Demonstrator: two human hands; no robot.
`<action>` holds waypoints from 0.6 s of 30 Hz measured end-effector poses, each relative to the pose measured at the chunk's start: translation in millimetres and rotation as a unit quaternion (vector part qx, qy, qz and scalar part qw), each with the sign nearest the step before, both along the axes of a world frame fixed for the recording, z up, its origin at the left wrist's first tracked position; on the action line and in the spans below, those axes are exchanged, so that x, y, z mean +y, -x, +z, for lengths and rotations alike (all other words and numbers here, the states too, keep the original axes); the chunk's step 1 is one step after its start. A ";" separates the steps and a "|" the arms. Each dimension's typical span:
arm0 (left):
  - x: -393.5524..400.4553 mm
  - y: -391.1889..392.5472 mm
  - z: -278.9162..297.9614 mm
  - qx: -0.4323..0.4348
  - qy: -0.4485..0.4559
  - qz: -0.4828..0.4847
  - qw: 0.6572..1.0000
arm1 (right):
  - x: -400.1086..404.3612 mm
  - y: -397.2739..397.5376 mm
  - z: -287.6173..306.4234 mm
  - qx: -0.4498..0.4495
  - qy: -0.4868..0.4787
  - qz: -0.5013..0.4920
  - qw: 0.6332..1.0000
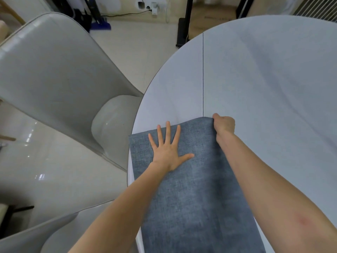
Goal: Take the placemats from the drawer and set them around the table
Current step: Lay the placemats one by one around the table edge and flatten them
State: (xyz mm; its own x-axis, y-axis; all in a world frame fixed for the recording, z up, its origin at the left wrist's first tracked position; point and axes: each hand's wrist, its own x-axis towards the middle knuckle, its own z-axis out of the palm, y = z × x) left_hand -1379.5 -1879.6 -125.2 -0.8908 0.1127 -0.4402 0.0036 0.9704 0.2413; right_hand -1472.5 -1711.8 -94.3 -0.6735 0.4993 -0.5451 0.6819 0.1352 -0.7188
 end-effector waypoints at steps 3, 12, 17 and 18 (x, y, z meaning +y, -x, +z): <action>-1.1 -1.5 3.6 0.004 -0.020 0.003 1.000 | -4.4 -1.0 0.6 0.006 -0.014 -0.032 0.999; -66.3 11.7 2.8 0.218 -0.001 0.223 0.950 | -0.3 -7.7 -21.6 0.055 -0.260 0.107 0.958; -70.9 20.6 -3.8 0.195 -0.009 0.240 0.951 | 0.9 -7.5 -29.8 0.075 -0.305 0.124 0.941; -70.9 22.2 -5.3 0.195 -0.014 0.240 0.951 | 0.3 -7.2 -29.8 0.076 -0.310 0.122 0.940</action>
